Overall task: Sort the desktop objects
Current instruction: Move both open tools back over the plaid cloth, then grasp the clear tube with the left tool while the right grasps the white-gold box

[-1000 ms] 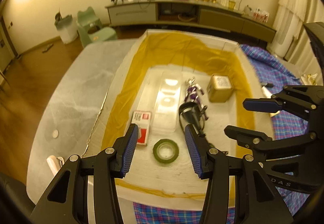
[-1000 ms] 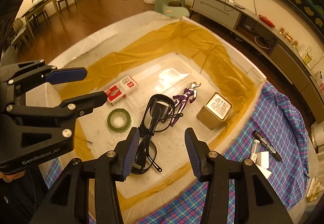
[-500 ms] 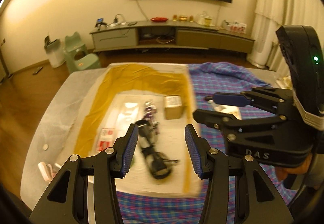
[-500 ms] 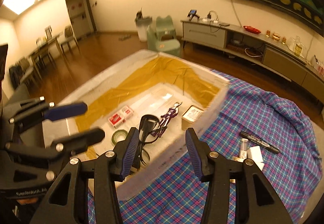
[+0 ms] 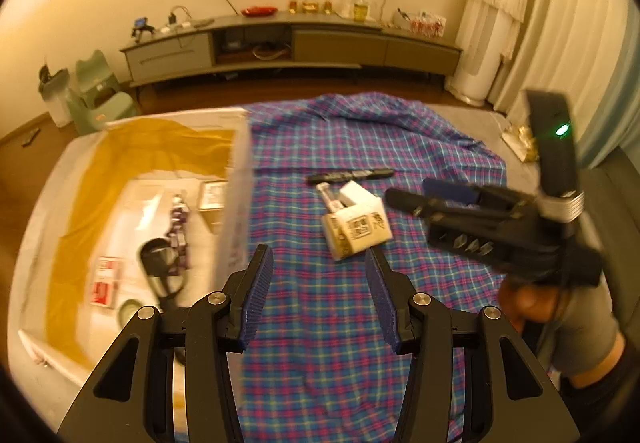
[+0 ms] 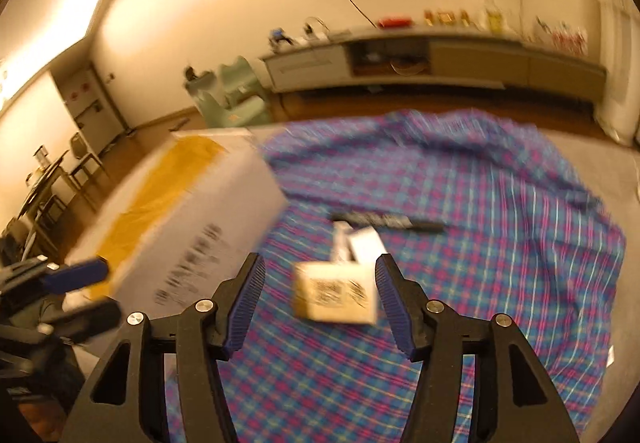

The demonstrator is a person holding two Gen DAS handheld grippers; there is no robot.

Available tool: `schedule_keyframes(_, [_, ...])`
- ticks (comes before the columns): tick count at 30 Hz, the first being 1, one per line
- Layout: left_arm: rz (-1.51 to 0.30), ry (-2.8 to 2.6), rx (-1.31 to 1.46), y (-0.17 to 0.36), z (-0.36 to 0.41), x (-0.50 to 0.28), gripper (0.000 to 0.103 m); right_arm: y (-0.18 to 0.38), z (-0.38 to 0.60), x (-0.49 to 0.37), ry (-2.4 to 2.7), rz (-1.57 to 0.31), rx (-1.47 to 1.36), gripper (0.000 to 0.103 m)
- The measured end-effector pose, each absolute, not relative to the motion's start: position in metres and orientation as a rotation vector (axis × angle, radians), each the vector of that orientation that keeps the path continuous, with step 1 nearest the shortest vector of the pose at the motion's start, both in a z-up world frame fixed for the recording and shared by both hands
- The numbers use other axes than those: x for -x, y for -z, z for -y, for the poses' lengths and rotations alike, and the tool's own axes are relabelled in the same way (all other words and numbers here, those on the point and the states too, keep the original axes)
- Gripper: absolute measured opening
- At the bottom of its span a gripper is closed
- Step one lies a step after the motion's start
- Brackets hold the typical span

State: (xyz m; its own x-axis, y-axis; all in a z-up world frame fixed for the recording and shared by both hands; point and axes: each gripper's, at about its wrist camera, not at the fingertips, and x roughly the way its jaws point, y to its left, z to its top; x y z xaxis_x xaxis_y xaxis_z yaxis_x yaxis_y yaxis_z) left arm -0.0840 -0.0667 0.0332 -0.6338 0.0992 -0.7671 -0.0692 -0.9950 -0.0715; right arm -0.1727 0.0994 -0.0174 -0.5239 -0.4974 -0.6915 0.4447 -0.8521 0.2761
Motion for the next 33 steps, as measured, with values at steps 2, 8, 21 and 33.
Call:
schedule_keyframes(2, [0.048,-2.719,1.345,-0.021,0.056,0.098,0.051,0.036,-0.104,0.183,2.327,0.114,-1.152,0.063])
schedule_keyframes(8, [0.093,-2.658,1.448,0.022,0.044,0.144,0.051,0.072,-0.109,0.207,2.265,0.149,-1.242,0.063])
schedule_keyframes(21, [0.407,-2.646,1.494,0.060,0.075,0.186,0.051,0.106,-0.101,0.229,2.025,0.272,-1.257,0.037])
schedule_keyframes(33, [0.232,-2.600,1.475,0.055,0.038,0.200,0.051,0.058,-0.141,0.178,2.042,0.159,-1.306,0.024])
